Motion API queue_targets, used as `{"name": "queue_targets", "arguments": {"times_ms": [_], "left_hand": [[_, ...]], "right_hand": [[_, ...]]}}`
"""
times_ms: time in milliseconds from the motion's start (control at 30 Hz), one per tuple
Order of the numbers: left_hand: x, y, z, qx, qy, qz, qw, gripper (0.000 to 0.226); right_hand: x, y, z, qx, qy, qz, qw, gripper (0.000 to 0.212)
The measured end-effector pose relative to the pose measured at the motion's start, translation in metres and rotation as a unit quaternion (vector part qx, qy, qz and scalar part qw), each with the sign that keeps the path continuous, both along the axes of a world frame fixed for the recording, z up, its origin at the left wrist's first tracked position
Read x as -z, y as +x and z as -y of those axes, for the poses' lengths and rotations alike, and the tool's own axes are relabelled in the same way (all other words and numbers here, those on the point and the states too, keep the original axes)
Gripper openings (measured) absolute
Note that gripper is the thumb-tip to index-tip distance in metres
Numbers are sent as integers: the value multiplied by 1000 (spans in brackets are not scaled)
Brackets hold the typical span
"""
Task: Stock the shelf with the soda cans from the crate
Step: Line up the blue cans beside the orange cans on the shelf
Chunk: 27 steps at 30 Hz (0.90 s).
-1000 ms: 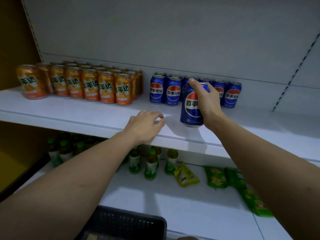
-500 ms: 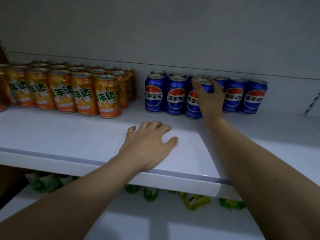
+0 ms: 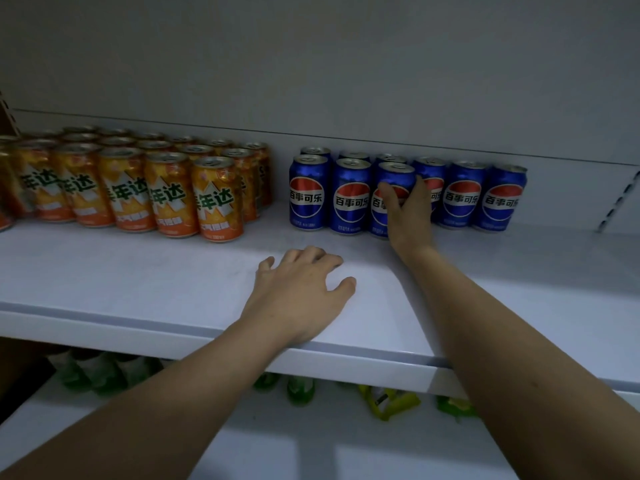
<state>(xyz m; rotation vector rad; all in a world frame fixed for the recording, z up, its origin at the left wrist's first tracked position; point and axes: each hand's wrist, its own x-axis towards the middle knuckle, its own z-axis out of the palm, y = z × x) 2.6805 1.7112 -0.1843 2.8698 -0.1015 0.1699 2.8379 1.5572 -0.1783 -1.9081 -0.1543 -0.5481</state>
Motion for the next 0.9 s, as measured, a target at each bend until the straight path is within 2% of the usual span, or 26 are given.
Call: {"name": "queue_targets", "arguments": {"times_ms": [200, 333, 500, 600, 733, 833, 900], "left_hand": [[-2, -2, 0, -5, -19, 13, 1000, 50], [-5, -5, 0, -14, -44, 25, 999, 48], [-13, -17, 2, -53, -59, 43, 996, 47], [-15, -35, 5, -91, -57, 15, 994, 51], [-21, -72, 15, -130, -105, -10, 986, 50], [-36, -105, 13, -161, -194, 0, 968, 47], [-43, -129, 4, -174, -219, 7, 960, 44]], "right_hand": [[0, -9, 1, -5, -7, -34, 999, 75], [-2, -28, 9, 21, -101, -155, 983, 68], [-38, -95, 25, -98, -90, -240, 962, 39], [-64, -143, 26, -137, -152, -296, 933, 39], [-77, -199, 16, -170, -284, -290, 898, 39], [-76, -238, 1, -187, -328, -270, 886, 36], [-72, -262, -10, -202, -337, -267, 880, 34]]}}
